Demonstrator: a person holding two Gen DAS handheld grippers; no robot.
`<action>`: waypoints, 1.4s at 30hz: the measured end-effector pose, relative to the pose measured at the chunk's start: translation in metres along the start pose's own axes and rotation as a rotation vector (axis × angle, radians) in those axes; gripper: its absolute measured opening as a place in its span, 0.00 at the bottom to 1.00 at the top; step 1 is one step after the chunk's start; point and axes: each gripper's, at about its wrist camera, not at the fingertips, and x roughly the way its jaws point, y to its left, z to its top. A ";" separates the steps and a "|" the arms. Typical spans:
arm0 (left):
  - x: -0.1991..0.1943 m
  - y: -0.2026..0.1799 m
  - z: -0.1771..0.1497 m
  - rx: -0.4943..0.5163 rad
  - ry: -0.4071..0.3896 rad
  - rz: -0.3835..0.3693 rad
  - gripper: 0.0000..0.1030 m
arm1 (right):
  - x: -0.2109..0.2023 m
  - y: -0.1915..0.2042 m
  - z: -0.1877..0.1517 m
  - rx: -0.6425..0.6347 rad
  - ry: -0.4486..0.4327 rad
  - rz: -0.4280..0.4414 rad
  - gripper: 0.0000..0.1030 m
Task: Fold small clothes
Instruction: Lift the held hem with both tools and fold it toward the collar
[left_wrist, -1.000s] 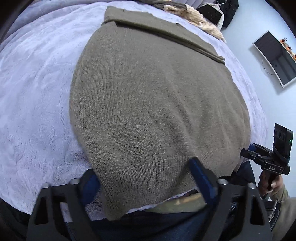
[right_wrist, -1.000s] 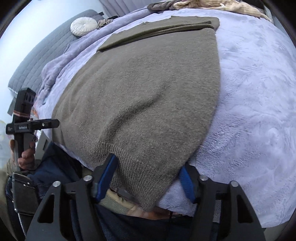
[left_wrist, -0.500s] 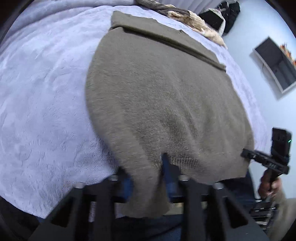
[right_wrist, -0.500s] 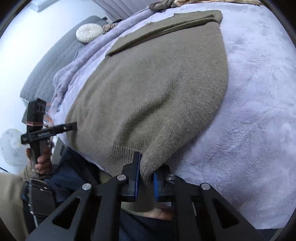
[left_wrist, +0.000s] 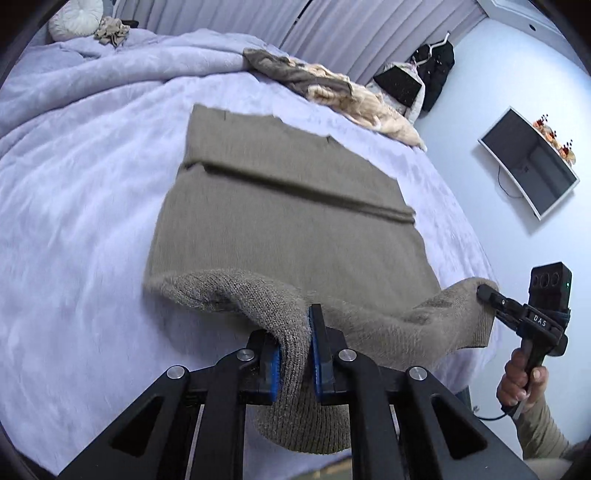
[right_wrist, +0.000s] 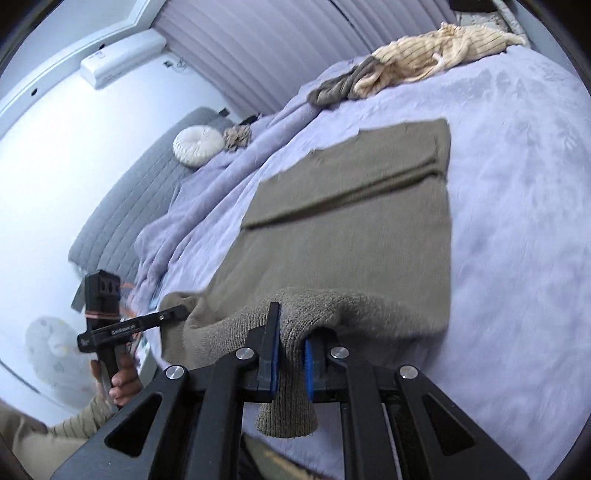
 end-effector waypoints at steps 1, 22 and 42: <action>0.007 0.004 0.007 -0.007 -0.001 0.007 0.14 | 0.009 -0.005 0.008 0.021 -0.005 -0.014 0.11; 0.054 0.041 0.000 -0.269 0.123 -0.170 0.82 | 0.052 -0.040 0.007 0.089 0.127 -0.145 0.67; 0.028 -0.010 0.063 -0.088 0.022 -0.011 0.13 | 0.030 -0.016 0.060 0.057 0.064 -0.030 0.12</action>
